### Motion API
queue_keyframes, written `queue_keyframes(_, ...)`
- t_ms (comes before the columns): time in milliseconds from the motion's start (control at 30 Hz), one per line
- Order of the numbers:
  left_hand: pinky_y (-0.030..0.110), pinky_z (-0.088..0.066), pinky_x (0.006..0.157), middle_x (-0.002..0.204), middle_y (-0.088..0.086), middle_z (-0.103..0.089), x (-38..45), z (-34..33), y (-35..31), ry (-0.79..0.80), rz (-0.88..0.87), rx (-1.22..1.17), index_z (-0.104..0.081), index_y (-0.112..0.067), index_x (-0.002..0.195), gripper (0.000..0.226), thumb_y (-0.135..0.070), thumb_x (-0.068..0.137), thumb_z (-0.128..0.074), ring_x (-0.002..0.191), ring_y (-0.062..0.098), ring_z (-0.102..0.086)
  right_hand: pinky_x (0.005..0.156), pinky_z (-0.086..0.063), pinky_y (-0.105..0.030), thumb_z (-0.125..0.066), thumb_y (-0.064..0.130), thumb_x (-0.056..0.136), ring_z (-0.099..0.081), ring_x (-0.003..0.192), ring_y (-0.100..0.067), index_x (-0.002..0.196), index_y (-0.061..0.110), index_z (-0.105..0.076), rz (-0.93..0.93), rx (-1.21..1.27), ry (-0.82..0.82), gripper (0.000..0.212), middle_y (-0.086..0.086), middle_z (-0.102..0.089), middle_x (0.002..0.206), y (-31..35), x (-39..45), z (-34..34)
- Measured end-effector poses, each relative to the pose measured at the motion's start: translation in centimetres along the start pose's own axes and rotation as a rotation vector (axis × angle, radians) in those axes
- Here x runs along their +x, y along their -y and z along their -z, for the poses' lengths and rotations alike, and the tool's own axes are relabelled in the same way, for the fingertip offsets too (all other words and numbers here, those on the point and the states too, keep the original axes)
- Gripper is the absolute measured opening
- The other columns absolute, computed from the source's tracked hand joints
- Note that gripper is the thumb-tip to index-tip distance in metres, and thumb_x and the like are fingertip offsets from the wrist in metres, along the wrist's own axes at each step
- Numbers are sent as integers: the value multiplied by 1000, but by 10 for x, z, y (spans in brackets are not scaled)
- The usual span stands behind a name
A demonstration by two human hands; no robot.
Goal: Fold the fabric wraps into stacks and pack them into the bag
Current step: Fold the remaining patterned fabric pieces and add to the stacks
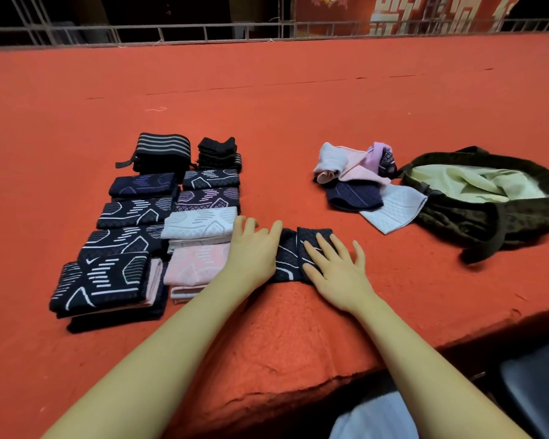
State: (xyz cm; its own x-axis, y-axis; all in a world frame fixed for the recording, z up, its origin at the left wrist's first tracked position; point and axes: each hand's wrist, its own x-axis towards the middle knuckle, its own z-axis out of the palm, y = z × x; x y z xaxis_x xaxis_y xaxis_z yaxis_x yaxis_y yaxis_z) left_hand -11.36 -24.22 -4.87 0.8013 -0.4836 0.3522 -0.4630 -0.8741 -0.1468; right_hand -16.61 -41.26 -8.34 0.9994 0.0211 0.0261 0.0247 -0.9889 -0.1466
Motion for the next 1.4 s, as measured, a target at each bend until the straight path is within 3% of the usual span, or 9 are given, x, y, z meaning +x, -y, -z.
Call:
queue_keyframes(133,39,-25,83,66,2,-64,0,-3,1,-282,-19,-139,-60,-6,118,58,-9,61,-69,72,31,-59,110,17,-43,-8,56,96,3,145,-19,150,39,-15,-15,-15,-33,57,2,-7,159,0,-1,-2)
queue_keyframes(267,34,-21,88,75,-4,-62,14,13,-19,-319,140,-530,-55,-11,126,50,-15,78,-67,87,25,-56,108,14,-38,9,60,76,-23,133,-21,147,37,-28,-23,-4,-148,83,1,-34,138,0,-4,-3)
queue_keyframes(367,31,-21,90,79,-5,-65,26,18,-43,-321,233,-682,-54,-12,127,46,-19,82,-67,90,20,-56,108,11,-30,-4,49,93,-35,123,-4,145,36,-32,-143,399,-239,60,15,-51,114,-4,-2,1)
queue_keyframes(467,32,-32,102,95,-1,-71,30,17,-63,-143,346,-998,-52,-15,130,44,-37,92,-53,99,19,-59,108,7,-24,-10,44,95,-34,114,14,139,32,-40,-214,713,-388,55,30,-54,105,-7,-3,2)
queue_keyframes(567,21,-33,101,125,6,-62,23,7,-66,73,278,-1141,-46,-14,137,41,-24,98,-40,120,21,-53,109,-1,-27,-11,45,89,-36,118,6,118,28,-58,-299,795,-468,58,14,-54,124,-8,-5,5)
queue_keyframes(700,29,-25,114,147,14,-37,6,-6,-55,109,103,-1005,-43,-3,137,48,7,91,-38,135,23,-39,103,-10,-30,-38,45,97,-39,121,-9,98,19,-70,-310,602,-474,41,5,-53,129,-10,-6,1)
queue_keyframes(933,39,-4,117,161,-3,-2,1,-19,-50,340,18,-424,-13,-23,152,51,-32,103,-25,147,17,-2,100,-11,-32,-63,46,85,-37,121,-16,77,22,-64,-329,461,-530,25,5,-52,125,-6,-13,-2)
queue_keyframes(1133,30,2,115,160,-8,-6,-7,-25,-47,239,35,-584,-20,-26,151,49,-24,103,-28,146,7,-2,98,-12,-30,-66,31,82,-37,120,-19,73,18,-58,-271,411,-448,17,1,-51,124,-6,-12,-4)
queue_keyframes(1400,35,-4,114,159,-11,-12,-10,-25,-50,214,-4,-508,-26,-33,149,53,-41,96,-21,146,13,-8,75,-17,-32,-55,18,84,-48,79,-21,77,17,-44,-276,415,-530,13,4,-51,79,-6,-16,-5)
